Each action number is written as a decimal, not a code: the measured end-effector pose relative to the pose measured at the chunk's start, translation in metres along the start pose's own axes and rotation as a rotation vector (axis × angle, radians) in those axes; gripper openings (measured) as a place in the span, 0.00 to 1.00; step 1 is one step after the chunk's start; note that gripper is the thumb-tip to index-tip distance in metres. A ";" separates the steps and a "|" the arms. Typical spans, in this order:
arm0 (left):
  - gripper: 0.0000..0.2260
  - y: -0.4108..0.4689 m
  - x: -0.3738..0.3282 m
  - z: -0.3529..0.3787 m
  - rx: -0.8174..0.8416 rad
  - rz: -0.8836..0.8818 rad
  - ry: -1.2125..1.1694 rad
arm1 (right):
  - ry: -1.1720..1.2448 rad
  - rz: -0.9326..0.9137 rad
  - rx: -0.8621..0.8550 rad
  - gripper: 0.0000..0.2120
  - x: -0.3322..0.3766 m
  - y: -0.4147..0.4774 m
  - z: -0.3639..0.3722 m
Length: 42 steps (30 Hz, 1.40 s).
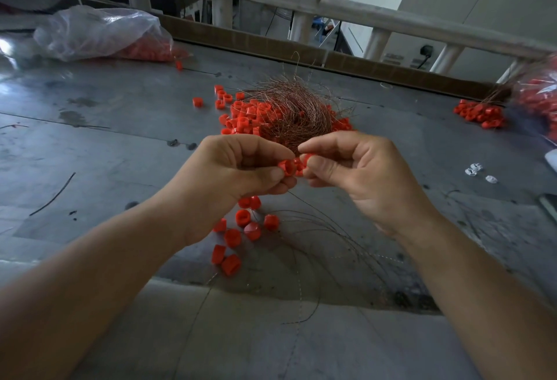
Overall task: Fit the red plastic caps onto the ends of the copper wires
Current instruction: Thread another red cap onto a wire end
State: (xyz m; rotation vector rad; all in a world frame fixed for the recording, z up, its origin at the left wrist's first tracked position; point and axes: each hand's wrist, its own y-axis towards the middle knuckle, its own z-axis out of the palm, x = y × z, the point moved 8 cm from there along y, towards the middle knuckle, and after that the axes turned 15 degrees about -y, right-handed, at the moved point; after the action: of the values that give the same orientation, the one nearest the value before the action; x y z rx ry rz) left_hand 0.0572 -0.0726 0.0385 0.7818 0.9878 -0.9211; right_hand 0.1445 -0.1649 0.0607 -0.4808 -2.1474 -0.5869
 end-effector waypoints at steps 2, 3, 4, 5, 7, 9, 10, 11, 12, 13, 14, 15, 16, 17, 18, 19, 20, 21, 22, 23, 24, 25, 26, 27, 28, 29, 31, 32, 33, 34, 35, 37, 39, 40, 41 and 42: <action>0.10 0.000 0.000 0.000 -0.002 0.004 0.017 | 0.020 -0.008 -0.004 0.10 0.002 -0.001 -0.001; 0.10 0.000 0.000 0.000 0.000 0.008 0.017 | 0.036 -0.006 -0.004 0.09 0.003 -0.001 0.000; 0.10 0.001 0.000 0.000 0.003 0.012 0.013 | 0.058 -0.005 -0.005 0.08 0.003 -0.002 0.000; 0.10 0.001 -0.001 0.000 0.004 0.016 0.006 | 0.078 -0.007 -0.010 0.06 0.004 -0.002 -0.001; 0.10 0.001 -0.001 -0.001 0.000 0.021 0.002 | 0.111 -0.022 -0.016 0.07 0.007 -0.002 -0.001; 0.10 0.001 0.000 -0.001 -0.001 0.023 0.001 | 0.130 -0.035 -0.017 0.07 0.009 -0.003 0.000; 0.10 0.001 -0.001 -0.001 0.000 0.025 -0.004 | 0.131 -0.040 -0.017 0.07 0.010 -0.003 -0.001; 0.10 0.001 -0.001 -0.001 -0.001 0.028 -0.008 | 0.127 -0.043 -0.017 0.07 0.010 -0.003 -0.001; 0.10 0.001 -0.002 -0.001 -0.003 0.031 -0.011 | 0.120 -0.046 -0.017 0.07 0.010 -0.003 -0.001; 0.10 0.001 -0.002 -0.001 -0.006 0.032 -0.015 | 0.111 -0.049 -0.015 0.07 0.010 -0.003 -0.001; 0.10 0.001 -0.002 -0.001 -0.008 0.031 -0.018 | 0.104 -0.051 -0.014 0.07 0.009 -0.003 -0.001; 0.10 0.001 -0.003 -0.001 -0.010 0.031 -0.020 | 0.098 -0.052 -0.014 0.07 0.008 -0.003 0.000; 0.10 0.001 -0.002 -0.001 -0.013 0.031 -0.022 | 0.092 -0.054 -0.019 0.07 0.008 -0.003 -0.001; 0.10 0.001 -0.002 0.000 -0.015 0.031 -0.022 | 0.084 -0.059 -0.030 0.08 0.008 -0.003 -0.002; 0.10 0.001 -0.002 0.000 -0.018 0.030 -0.020 | 0.073 -0.068 -0.044 0.08 0.008 -0.003 -0.002; 0.11 0.001 -0.002 0.000 -0.022 0.027 -0.019 | 0.053 -0.084 -0.059 0.08 0.009 -0.003 -0.003; 0.11 0.001 -0.002 0.000 -0.026 0.025 -0.018 | 0.025 -0.104 -0.071 0.07 0.011 -0.003 -0.003; 0.11 0.001 -0.002 0.000 -0.028 0.025 -0.015 | -0.008 -0.124 -0.079 0.07 0.012 -0.004 -0.003; 0.10 0.001 -0.002 0.000 -0.031 0.027 -0.011 | -0.040 -0.142 -0.082 0.08 0.013 -0.005 -0.002; 0.10 0.001 -0.002 0.001 -0.035 0.029 -0.008 | -0.069 -0.155 -0.083 0.10 0.014 -0.005 0.000; 0.10 0.001 -0.003 0.000 -0.040 0.030 -0.007 | -0.096 -0.165 -0.084 0.11 0.014 -0.006 0.001; 0.10 0.001 -0.003 0.000 -0.044 0.032 -0.006 | -0.125 -0.174 -0.088 0.13 0.015 -0.007 0.002; 0.10 0.001 -0.003 0.000 -0.049 0.034 -0.005 | -0.157 -0.186 -0.096 0.13 0.015 -0.007 0.003; 0.10 0.000 -0.003 0.000 -0.052 0.036 -0.001 | -0.187 -0.199 -0.109 0.14 0.017 -0.008 0.003; 0.10 0.000 -0.003 0.000 -0.052 0.036 0.004 | -0.215 -0.209 -0.124 0.14 0.018 -0.008 0.003; 0.10 0.000 -0.003 0.000 -0.052 0.034 0.009 | -0.239 -0.216 -0.139 0.14 0.018 -0.008 0.002; 0.10 0.000 -0.003 0.000 -0.053 0.028 0.015 | -0.271 -0.227 -0.163 0.14 0.020 -0.009 0.002; 0.10 0.000 -0.003 0.000 -0.055 0.025 0.018 | -0.280 -0.230 -0.173 0.14 0.020 -0.009 0.002; 0.10 0.000 -0.002 0.000 -0.058 0.020 0.025 | -0.289 -0.232 -0.180 0.14 0.021 -0.009 0.002; 0.11 0.000 -0.001 0.000 -0.062 0.015 0.031 | -0.299 -0.235 -0.182 0.14 0.021 -0.010 0.002; 0.11 0.000 -0.001 -0.001 -0.065 0.009 0.034 | -0.311 -0.241 -0.183 0.14 0.021 -0.010 0.002; 0.11 0.000 0.001 -0.001 -0.067 0.001 0.042 | -0.340 -0.253 -0.188 0.12 0.022 -0.011 0.003; 0.11 0.000 0.002 0.000 -0.062 -0.007 0.047 | -0.375 -0.281 -0.202 0.10 0.025 -0.012 0.002; 0.11 0.000 0.001 -0.001 -0.058 -0.009 0.045 | -0.387 -0.295 -0.205 0.10 0.027 -0.013 0.002; 0.11 -0.001 0.001 0.000 -0.052 -0.007 0.045 | -0.395 -0.305 -0.207 0.10 0.030 -0.014 0.001; 0.10 -0.001 0.000 0.000 -0.047 0.002 0.050 | -0.399 -0.311 -0.209 0.10 0.031 -0.014 0.001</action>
State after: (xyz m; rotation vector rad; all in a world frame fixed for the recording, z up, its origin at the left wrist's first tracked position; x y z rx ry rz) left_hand 0.0561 -0.0729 0.0387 0.7692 1.0490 -0.8774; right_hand 0.1187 -0.1719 0.0821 -0.4024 -2.5794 -0.9615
